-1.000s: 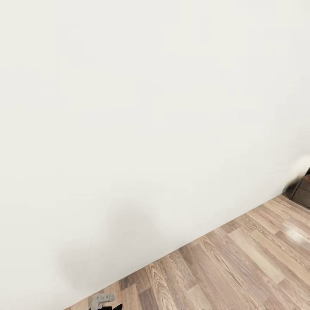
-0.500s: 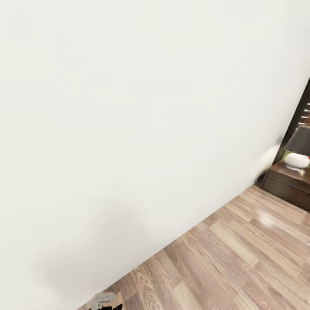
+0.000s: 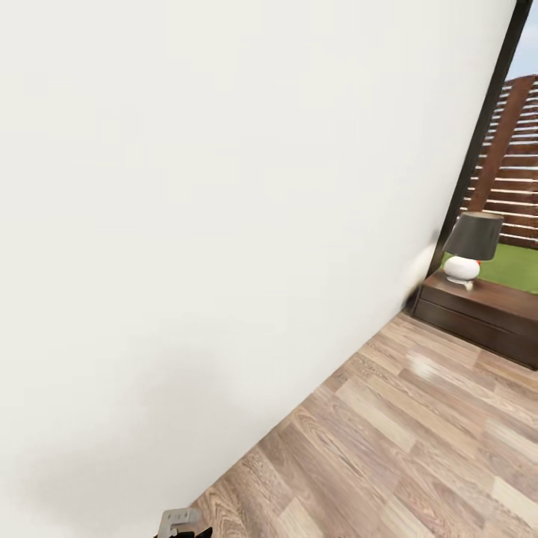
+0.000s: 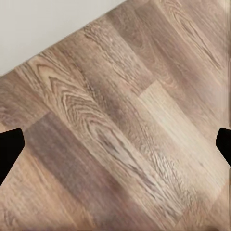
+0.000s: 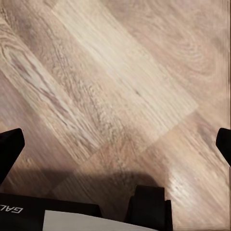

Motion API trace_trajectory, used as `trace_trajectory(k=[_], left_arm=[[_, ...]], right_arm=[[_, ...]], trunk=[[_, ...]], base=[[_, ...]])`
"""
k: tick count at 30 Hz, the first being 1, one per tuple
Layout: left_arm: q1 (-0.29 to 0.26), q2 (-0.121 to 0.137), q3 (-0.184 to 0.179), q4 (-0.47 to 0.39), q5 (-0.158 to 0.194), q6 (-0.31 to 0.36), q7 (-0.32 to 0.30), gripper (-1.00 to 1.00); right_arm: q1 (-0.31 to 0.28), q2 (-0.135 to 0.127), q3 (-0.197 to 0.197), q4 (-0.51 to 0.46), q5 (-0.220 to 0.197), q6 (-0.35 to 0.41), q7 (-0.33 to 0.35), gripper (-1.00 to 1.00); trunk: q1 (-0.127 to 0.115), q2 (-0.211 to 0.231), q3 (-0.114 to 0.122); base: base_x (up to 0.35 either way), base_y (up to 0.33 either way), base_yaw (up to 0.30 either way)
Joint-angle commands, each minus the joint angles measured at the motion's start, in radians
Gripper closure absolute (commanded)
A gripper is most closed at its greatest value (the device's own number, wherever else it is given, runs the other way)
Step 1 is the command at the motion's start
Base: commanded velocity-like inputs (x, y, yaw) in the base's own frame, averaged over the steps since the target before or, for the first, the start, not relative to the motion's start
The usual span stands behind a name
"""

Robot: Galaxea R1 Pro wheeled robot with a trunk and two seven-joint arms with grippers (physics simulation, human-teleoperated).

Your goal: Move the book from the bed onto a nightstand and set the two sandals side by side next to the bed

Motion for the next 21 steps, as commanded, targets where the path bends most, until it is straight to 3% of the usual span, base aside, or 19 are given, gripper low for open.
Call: trace_trajectory(k=[1, 21], left_arm=[[0.0, 0.001, -0.008, 0.001, 0.009, -0.004, -0.001, -1.0], [0.0, 0.001, -0.008, 0.001, 0.009, -0.004, -0.001, -1.0]], right_arm=[[-0.002, 0.0, -0.002, 0.005, -0.009, -0.005, 0.006, -1.0], [-0.002, 0.0, -0.002, 0.005, -0.009, -0.005, 0.006, -1.0]], trunk=[[0.0, 0.0, -0.001], [0.0, 0.0, -0.001]], base=[[0.002, 0.0, -0.3], [0.0, 0.0, -0.3]])
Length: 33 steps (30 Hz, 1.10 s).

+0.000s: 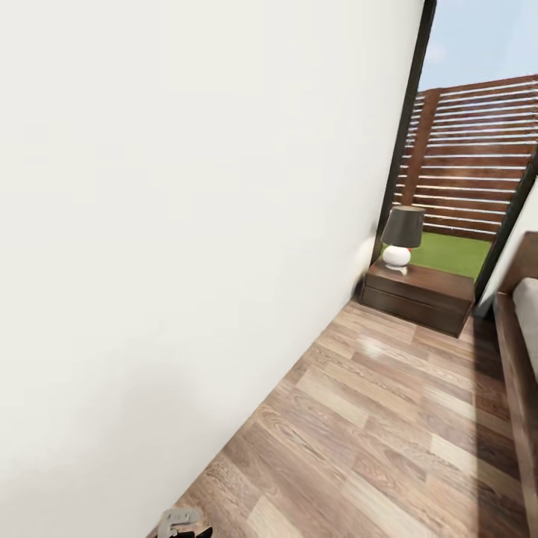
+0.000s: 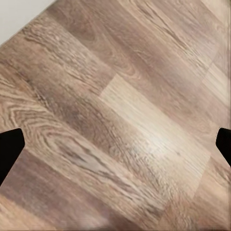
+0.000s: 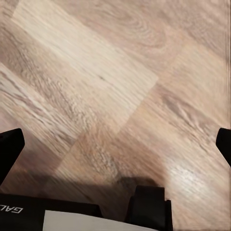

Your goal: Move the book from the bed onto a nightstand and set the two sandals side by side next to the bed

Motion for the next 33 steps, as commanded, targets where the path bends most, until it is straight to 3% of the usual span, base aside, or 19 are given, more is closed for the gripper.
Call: trace_trajectory(k=[1, 18, 33], left_arm=[[0.0, 0.001, -0.008, 0.001, 0.009, -0.004, -0.001, -1.0], [0.0, 0.001, -0.008, 0.001, 0.009, -0.004, -0.001, -1.0], [0.0, 0.001, -0.008, 0.0, 0.009, -0.004, -0.001, -1.0]], right_arm=[[-0.002, 0.0, -0.002, 0.005, -0.009, -0.005, 0.006, -1.0], [-0.002, 0.0, -0.002, 0.005, -0.009, -0.005, 0.005, -1.0], [-0.002, 0.0, -0.002, 0.005, -0.009, -0.006, 0.005, -1.0]], trunk=[[0.0, 0.0, -0.001], [0.0, 0.0, -0.001], [0.0, 0.0, -0.001]], base=[[0.0, 0.0, -0.3], [0.012, 0.0, -0.3], [0.251, 0.04, -0.3]])
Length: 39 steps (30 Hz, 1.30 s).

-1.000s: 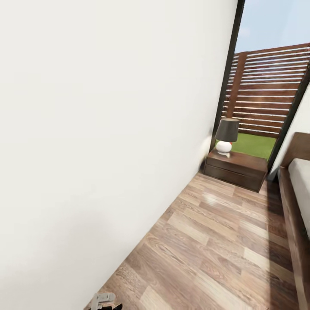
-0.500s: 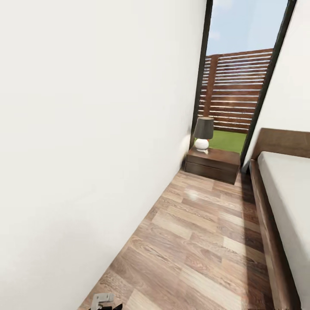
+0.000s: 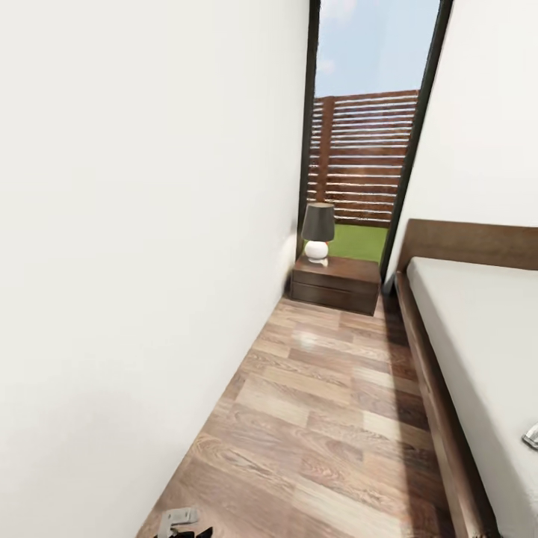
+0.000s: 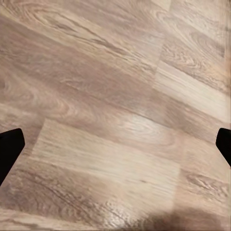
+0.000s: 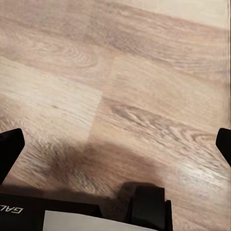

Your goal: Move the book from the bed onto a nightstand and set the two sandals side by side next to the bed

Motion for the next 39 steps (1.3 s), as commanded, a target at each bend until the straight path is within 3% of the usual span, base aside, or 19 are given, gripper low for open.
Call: trace_trajectory(k=[1, 21, 28, 39], left_arm=[[0.0, 0.001, -0.008, 0.001, 0.009, -0.004, -0.001, -1.0], [0.0, 0.001, -0.008, 0.001, 0.009, -0.004, -0.001, -1.0], [0.0, 0.001, -0.008, 0.001, 0.009, -0.004, -0.001, -1.0], [0.0, 0.001, -0.008, 0.001, 0.009, -0.004, -0.001, -1.0]], right_arm=[[-0.002, 0.0, -0.002, 0.005, -0.009, -0.005, 0.006, -1.0], [-0.002, 0.0, -0.002, 0.005, -0.009, -0.005, 0.006, -1.0], [-0.002, 0.0, -0.002, 0.005, -0.009, -0.005, 0.006, -1.0], [-0.002, 0.0, -0.002, 0.005, -0.009, -0.005, 0.006, -1.0]], trunk=[[0.0, 0.0, -0.001], [0.0, 0.0, -0.001], [0.0, 0.0, -0.001], [0.0, 0.0, -0.001]], base=[[0.071, 0.003, -0.3], [0.008, 0.001, -0.3], [0.19, 0.118, -0.294], [0.202, 0.055, -0.065]])
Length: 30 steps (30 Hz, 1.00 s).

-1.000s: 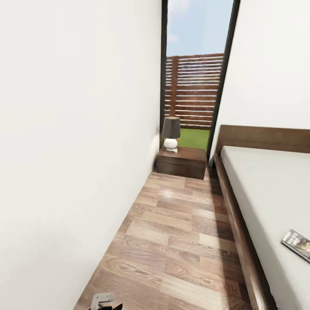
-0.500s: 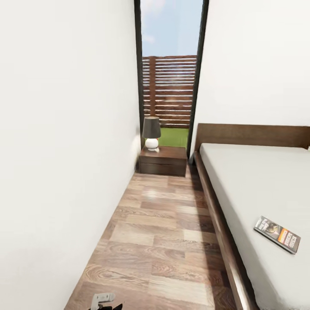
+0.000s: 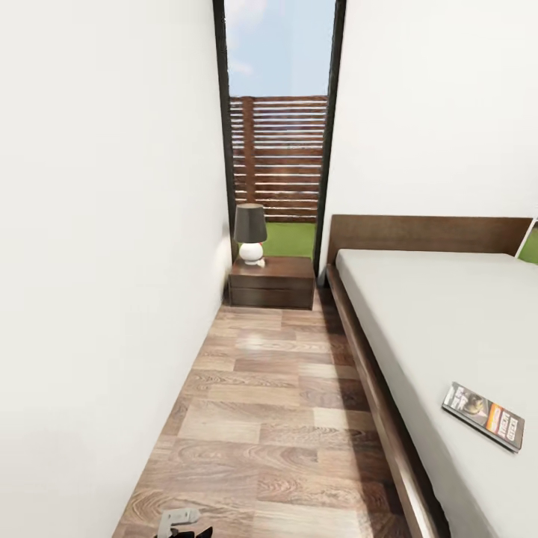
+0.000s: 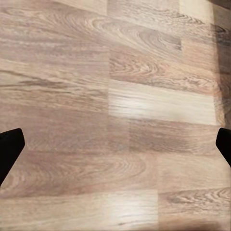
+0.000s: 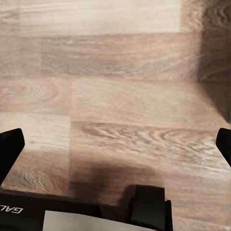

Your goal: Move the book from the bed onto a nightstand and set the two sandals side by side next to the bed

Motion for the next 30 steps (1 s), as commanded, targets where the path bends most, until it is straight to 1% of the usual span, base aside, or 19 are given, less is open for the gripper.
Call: trace_trajectory(k=[1, 6, 14, 19, 30], left_arm=[[-0.001, 0.001, -0.008, 0.002, 0.009, -0.004, -0.001, -1.0], [-0.001, 0.001, -0.008, 0.001, 0.009, -0.004, -0.001, -1.0], [-0.001, 0.001, -0.008, 0.001, 0.009, -0.005, -0.001, -1.0], [-0.001, 0.001, -0.008, 0.001, 0.009, -0.004, -0.001, -1.0], [-0.001, 0.001, -0.008, 0.001, 0.009, -0.004, -0.001, -1.0]], right_arm=[[-0.002, 0.0, -0.002, 0.005, -0.009, -0.005, 0.006, -1.0], [-0.002, 0.0, -0.002, 0.005, -0.009, -0.005, 0.006, -1.0], [-0.002, 0.0, -0.004, 0.006, -0.009, -0.005, 0.006, -1.0], [-0.002, 0.0, -0.004, 0.005, -0.009, -0.005, 0.006, -1.0], [-0.002, 0.0, -0.004, 0.006, -0.009, -0.005, 0.006, -1.0]], trunk=[[0.0, 0.0, -0.001], [0.0, 0.0, -0.001], [0.0, 0.0, -0.001], [0.0, 0.0, -0.001], [0.0, 0.0, -0.001]], base=[[0.023, 0.003, -0.008], [0.007, 0.001, -0.098], [0.017, 0.0, -0.243], [0.254, 0.0, -0.06], [0.327, 0.0, -0.003]])
